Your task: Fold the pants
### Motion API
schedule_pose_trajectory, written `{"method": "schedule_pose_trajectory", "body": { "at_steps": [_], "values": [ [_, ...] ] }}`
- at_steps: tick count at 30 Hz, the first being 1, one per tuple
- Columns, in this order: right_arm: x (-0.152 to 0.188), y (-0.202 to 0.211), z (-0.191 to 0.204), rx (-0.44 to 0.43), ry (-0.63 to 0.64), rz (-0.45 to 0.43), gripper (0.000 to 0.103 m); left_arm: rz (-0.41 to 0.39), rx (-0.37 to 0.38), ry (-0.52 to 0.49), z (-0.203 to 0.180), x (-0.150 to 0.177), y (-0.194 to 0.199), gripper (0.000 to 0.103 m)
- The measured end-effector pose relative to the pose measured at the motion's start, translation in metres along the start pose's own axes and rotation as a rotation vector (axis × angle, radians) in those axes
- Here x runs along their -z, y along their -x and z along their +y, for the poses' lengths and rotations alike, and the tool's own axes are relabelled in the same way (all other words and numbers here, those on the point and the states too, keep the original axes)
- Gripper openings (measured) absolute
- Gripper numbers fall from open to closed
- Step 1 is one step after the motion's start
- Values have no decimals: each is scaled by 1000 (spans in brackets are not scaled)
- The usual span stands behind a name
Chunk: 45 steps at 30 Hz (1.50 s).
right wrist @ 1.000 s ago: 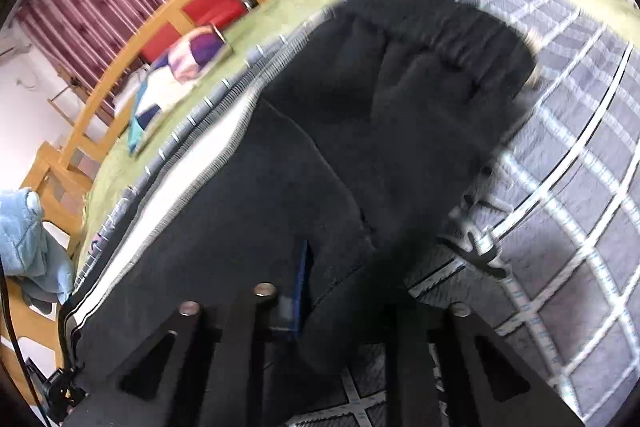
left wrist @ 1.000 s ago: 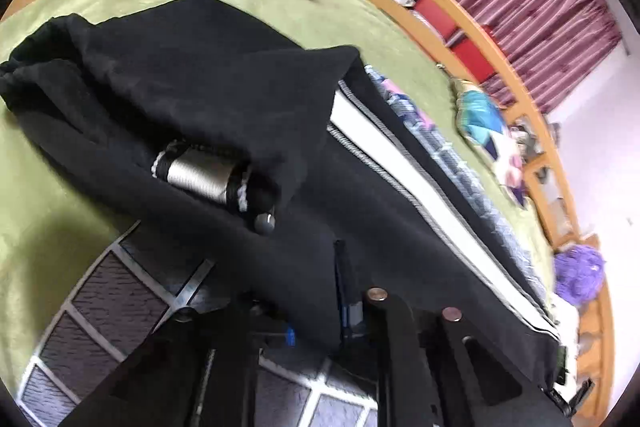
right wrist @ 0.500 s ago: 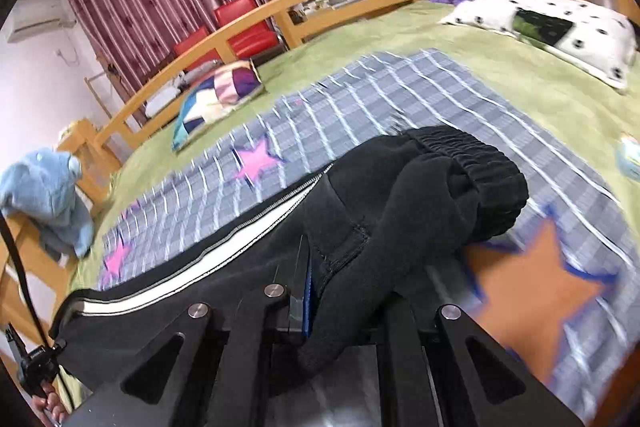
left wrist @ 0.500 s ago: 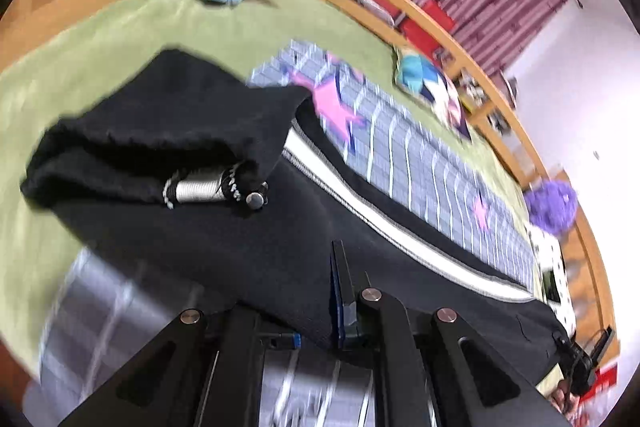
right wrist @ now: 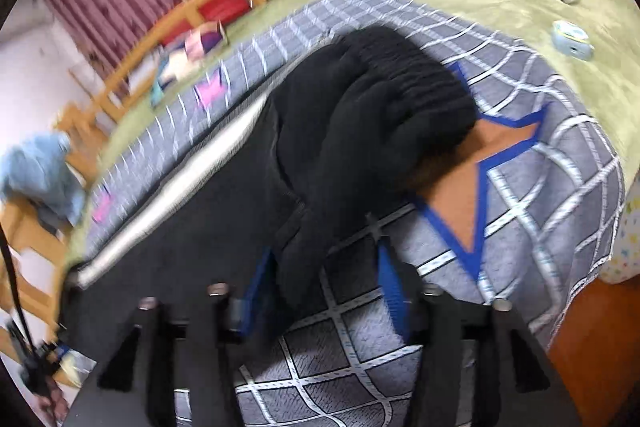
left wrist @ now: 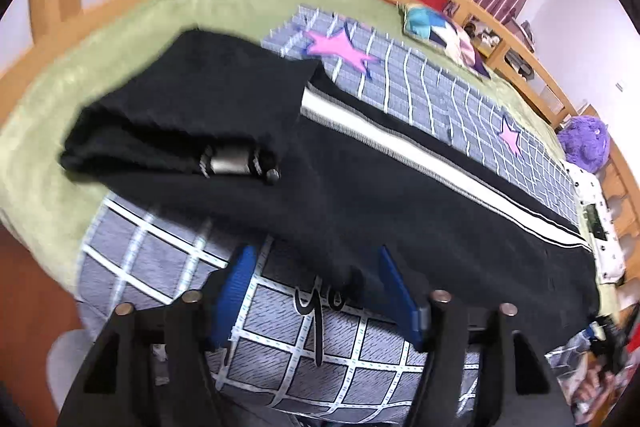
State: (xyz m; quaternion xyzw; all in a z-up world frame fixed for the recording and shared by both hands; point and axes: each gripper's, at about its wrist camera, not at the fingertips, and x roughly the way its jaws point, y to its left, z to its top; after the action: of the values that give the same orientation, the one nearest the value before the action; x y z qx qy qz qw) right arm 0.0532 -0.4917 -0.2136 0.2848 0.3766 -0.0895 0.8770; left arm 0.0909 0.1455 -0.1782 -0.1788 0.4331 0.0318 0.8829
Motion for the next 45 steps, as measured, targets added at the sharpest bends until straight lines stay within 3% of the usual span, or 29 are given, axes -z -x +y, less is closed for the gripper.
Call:
{"method": "schedule_pose_trajectory", "body": {
  "at_steps": [2, 5, 9, 10, 11, 12, 14, 16, 18, 19, 22, 24, 25, 26, 28, 31, 32, 35, 36, 37, 38, 40, 45],
  "values": [
    [-7, 3, -9, -34, -55, -35, 67, -12, 3, -5, -5, 0, 8, 64],
    [-22, -11, -21, -54, -134, -56, 69, -2, 28, 18, -13, 4, 15, 64],
    [-43, -57, -36, -109, -304, -12, 70, -11, 12, 13, -24, 4, 18, 64],
    [-46, -64, -39, -110, -341, -10, 57, -18, 1, 12, -26, 3, 18, 64],
    [-51, -67, -40, -99, -357, -17, 28, -27, -9, 11, -26, 3, 20, 64],
    [-62, -67, -34, -121, -312, -19, 22, -31, -16, 11, -28, 1, 20, 64],
    [-80, -46, -14, -135, -146, -88, 19, -40, -30, 11, -28, -3, 21, 64],
    [-90, -24, -1, -122, -14, -164, 19, -60, -51, 6, -26, -8, 24, 64],
    [-94, -21, -5, -115, -22, -169, 26, -69, -84, -3, -23, -11, 23, 65],
    [-93, -27, -11, -100, -34, -142, 33, -70, -96, -5, -20, -12, 21, 65],
    [-80, -58, -26, 6, -37, 0, 39, -69, -140, -2, -8, -16, 15, 66],
    [-66, -62, -38, 45, -29, 47, 43, -70, -146, -3, -1, -19, 11, 69],
    [-59, -55, -41, 42, -26, 36, 43, -65, -152, -5, 2, -22, 9, 70],
    [-56, -45, -43, 67, -23, 16, 51, -60, -161, -19, 4, -25, 4, 70],
    [-50, -19, -41, 156, -1, -45, 56, -64, -186, -51, 3, -29, -4, 70],
    [-41, 17, -32, 202, 25, -86, 56, -42, -301, -121, -1, -34, -25, 70],
    [-39, 23, -28, 214, 29, -93, 56, -27, -304, -137, -2, -34, -32, 70],
    [-29, 45, -8, 253, 55, -104, 56, -33, -220, -113, 2, -32, -45, 70],
    [-22, 50, -5, 258, 59, -105, 56, -46, -214, -116, 2, -34, -49, 65],
    [-16, 55, -1, 263, 60, -105, 56, -57, -240, -130, 1, -37, -52, 34],
    [-15, 56, 7, 271, 57, -101, 56, -62, -259, -153, 2, -43, -55, 17],
    [-5, 57, 19, 276, 52, -90, 56, -76, -238, -144, 7, -58, -53, 12],
    [16, 46, 52, 303, 97, -45, 56, -237, -236, -73, 36, -129, -34, 11]
  ]
}}
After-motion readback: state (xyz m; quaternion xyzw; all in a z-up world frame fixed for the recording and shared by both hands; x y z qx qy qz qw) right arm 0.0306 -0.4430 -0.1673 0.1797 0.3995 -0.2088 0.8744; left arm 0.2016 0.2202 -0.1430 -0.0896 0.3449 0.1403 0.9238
